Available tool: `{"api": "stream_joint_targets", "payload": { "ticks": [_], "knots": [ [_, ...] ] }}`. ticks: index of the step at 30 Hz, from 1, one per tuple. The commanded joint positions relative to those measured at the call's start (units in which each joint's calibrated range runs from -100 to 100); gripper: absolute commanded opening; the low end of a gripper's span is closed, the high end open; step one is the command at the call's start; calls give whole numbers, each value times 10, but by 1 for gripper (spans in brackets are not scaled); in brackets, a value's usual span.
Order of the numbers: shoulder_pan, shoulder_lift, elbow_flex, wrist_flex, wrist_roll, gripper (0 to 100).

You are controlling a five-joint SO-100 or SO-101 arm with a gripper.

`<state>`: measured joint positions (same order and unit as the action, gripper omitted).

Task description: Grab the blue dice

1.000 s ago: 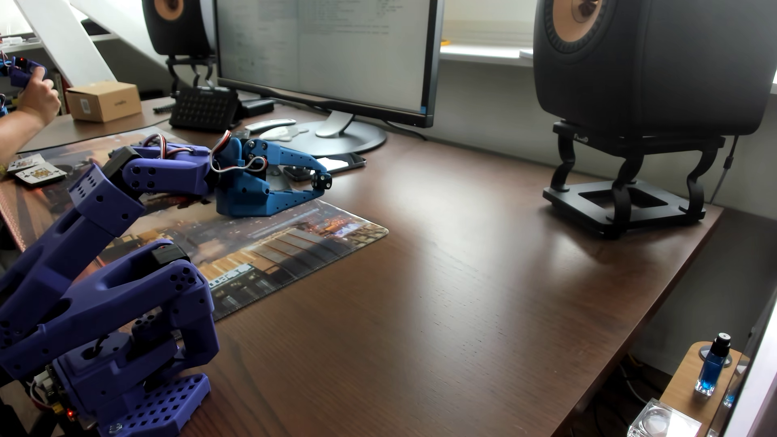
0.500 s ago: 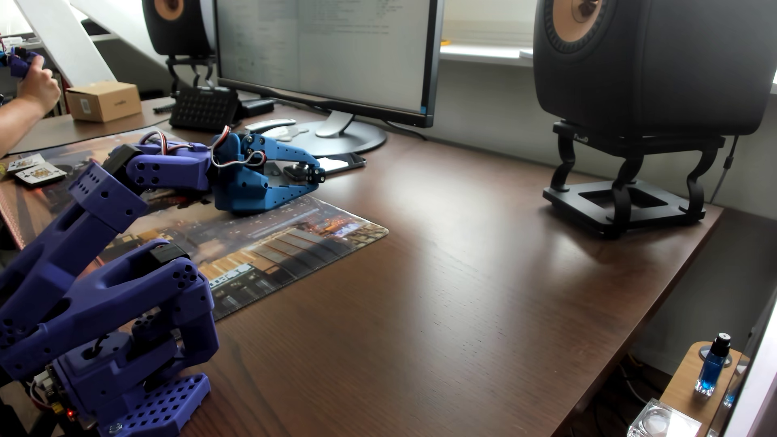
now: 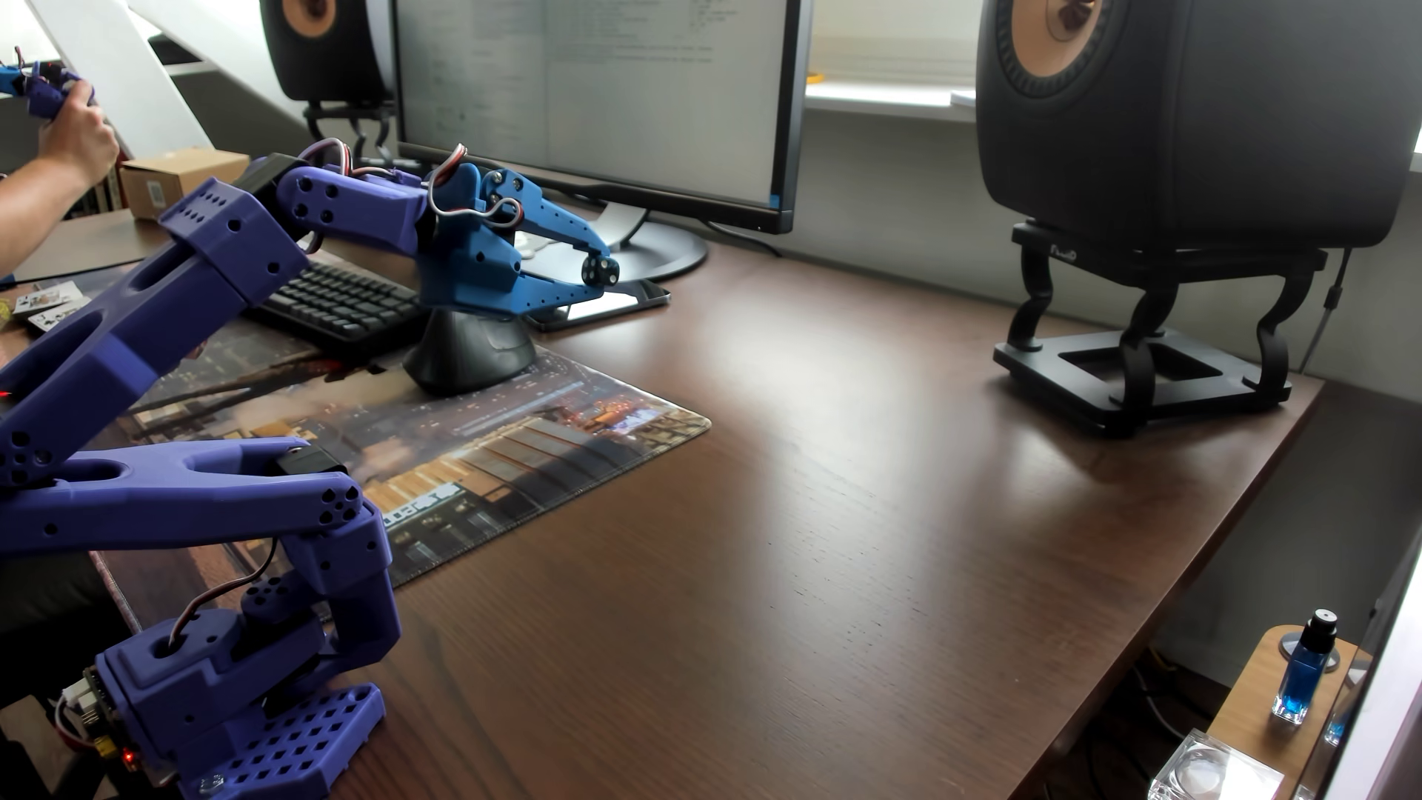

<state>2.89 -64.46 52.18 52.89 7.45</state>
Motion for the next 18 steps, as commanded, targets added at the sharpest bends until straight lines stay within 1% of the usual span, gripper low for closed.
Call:
{"api": "stream_joint_targets", "payload": {
  "ticks": [1, 6, 18],
  "knots": [
    [3, 2, -55, -12, 0, 3],
    [3, 0, -54, -9, 3, 15],
    [3, -1, -53, -9, 3, 15]
  ]
}}
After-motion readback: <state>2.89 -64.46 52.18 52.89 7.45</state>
